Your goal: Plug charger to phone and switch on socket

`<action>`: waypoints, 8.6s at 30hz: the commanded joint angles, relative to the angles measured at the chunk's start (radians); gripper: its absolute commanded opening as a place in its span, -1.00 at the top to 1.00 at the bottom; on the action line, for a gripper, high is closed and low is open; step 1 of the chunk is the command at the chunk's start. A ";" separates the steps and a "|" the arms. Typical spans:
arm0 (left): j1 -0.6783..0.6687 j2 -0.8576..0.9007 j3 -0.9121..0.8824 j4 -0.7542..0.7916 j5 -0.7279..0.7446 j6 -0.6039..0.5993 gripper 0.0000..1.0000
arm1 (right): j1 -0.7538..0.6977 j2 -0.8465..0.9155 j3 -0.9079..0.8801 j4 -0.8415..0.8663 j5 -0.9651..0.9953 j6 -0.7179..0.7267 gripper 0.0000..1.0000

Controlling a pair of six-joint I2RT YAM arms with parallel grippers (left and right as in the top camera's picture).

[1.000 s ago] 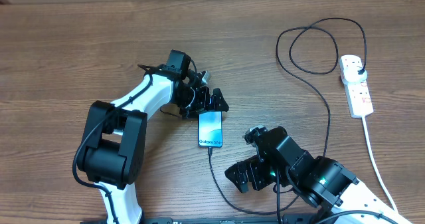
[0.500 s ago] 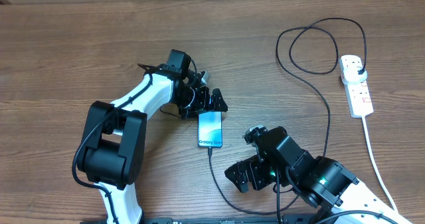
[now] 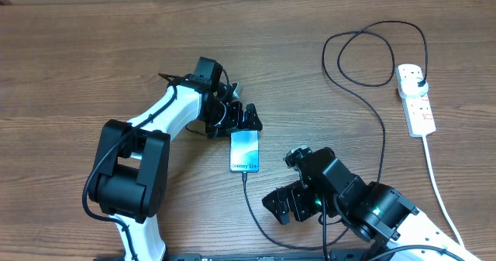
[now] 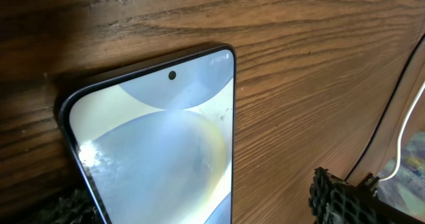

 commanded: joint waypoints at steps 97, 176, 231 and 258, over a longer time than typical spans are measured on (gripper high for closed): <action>0.171 -1.852 -0.053 -0.719 -0.807 -0.231 -0.99 | -1.286 1.001 0.820 -0.069 0.139 0.133 0.93; 0.262 -1.991 -0.040 -0.875 -0.806 -0.243 -0.99 | -1.244 1.123 0.908 -0.045 0.129 0.133 0.93; 0.264 -1.991 -0.040 -0.875 -0.806 -0.243 -0.99 | -1.294 0.356 0.925 0.032 0.026 0.213 0.92; 0.264 -1.991 -0.043 -0.815 -0.820 -0.302 -1.00 | -0.912 -0.103 0.922 0.203 -0.089 0.181 0.93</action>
